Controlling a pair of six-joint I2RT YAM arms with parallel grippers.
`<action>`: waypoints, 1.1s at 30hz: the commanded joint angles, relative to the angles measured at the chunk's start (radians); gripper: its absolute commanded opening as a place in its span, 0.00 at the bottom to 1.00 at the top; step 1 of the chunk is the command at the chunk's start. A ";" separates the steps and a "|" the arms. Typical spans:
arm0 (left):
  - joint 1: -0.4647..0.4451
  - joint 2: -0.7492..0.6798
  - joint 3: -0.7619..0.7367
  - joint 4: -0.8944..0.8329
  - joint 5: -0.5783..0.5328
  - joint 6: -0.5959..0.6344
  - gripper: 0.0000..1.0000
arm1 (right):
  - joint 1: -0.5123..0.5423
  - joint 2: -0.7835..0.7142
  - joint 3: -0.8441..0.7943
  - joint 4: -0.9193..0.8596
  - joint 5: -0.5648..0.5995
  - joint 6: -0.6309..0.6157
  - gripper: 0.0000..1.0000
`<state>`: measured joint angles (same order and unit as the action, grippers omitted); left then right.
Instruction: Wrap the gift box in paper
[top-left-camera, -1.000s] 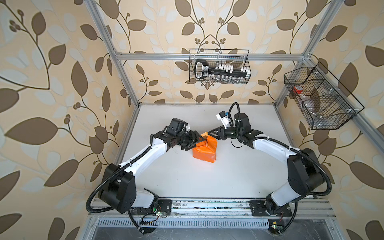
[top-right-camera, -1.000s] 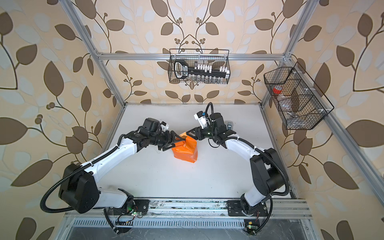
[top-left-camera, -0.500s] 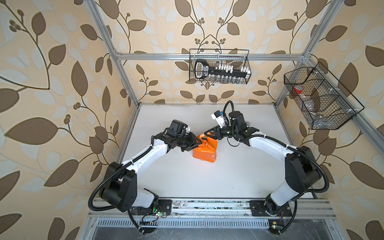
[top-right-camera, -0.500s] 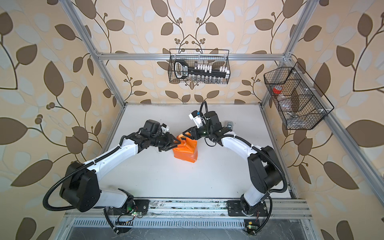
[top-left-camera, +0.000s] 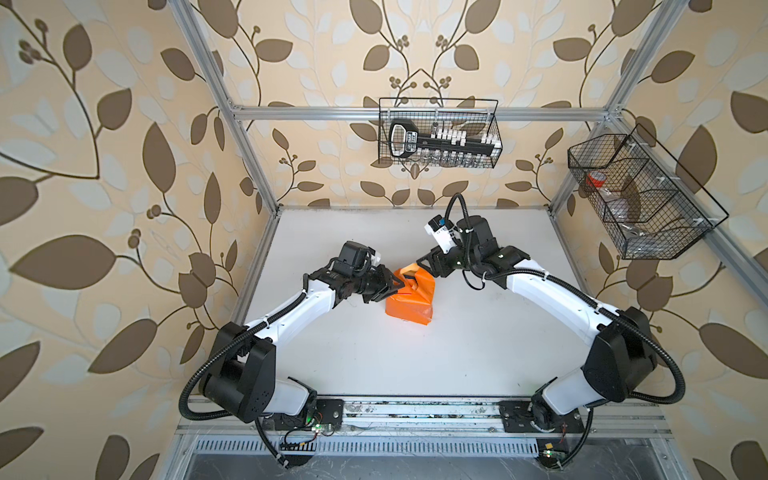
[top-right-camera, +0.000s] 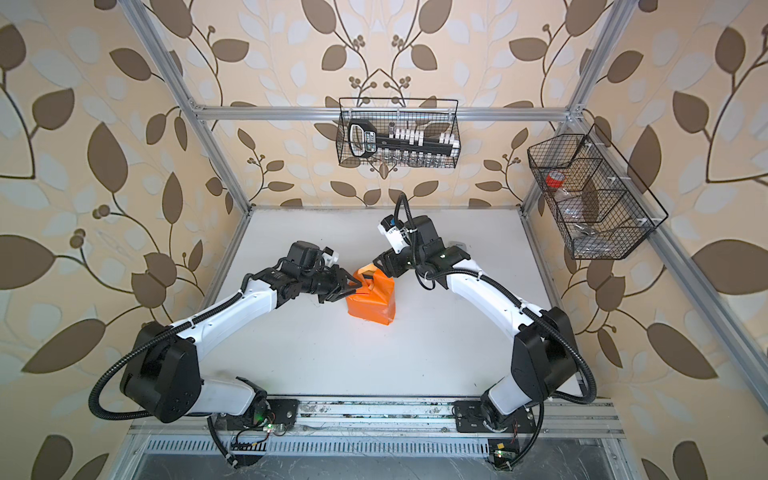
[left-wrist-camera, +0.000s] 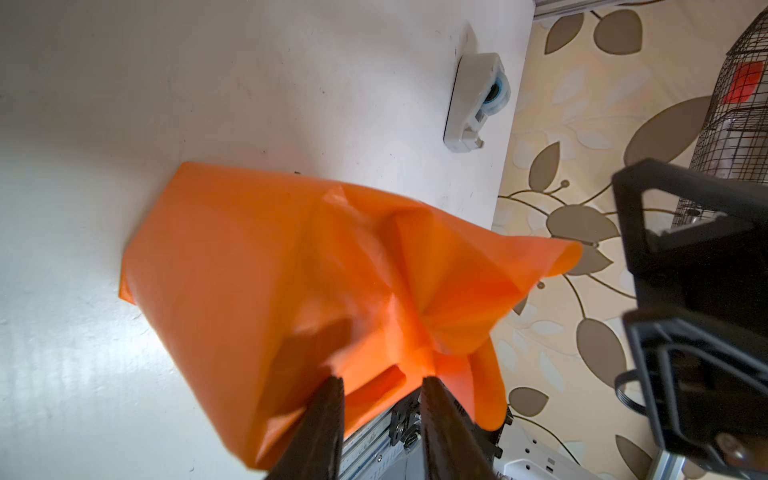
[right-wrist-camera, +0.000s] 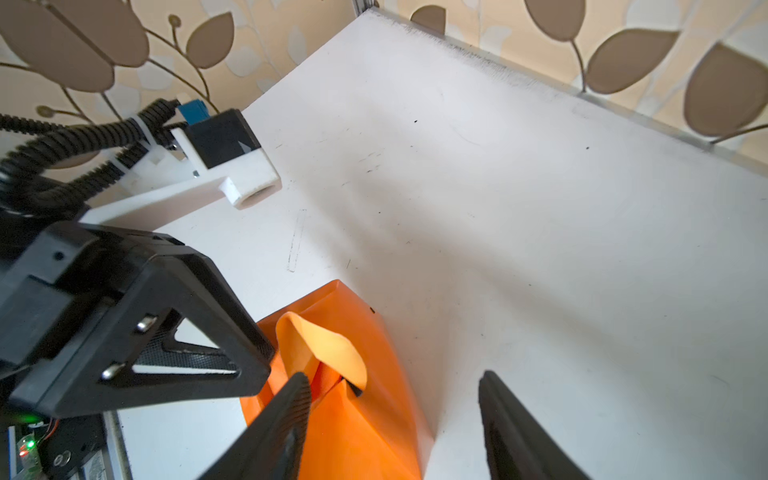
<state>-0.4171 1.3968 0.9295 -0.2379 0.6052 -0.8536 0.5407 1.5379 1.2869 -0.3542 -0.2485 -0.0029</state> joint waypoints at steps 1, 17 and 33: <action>0.004 0.022 -0.028 -0.011 -0.001 0.005 0.34 | 0.049 0.004 0.051 -0.135 0.084 -0.094 0.75; 0.005 0.037 -0.029 0.009 0.022 0.013 0.34 | 0.093 0.159 0.131 -0.166 0.193 -0.027 0.84; 0.004 0.037 -0.074 0.025 0.012 0.005 0.33 | 0.091 0.168 0.186 -0.022 0.464 0.247 0.71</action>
<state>-0.4171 1.4151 0.8989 -0.1349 0.6296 -0.8536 0.6338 1.7439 1.4326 -0.4248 0.1310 0.1940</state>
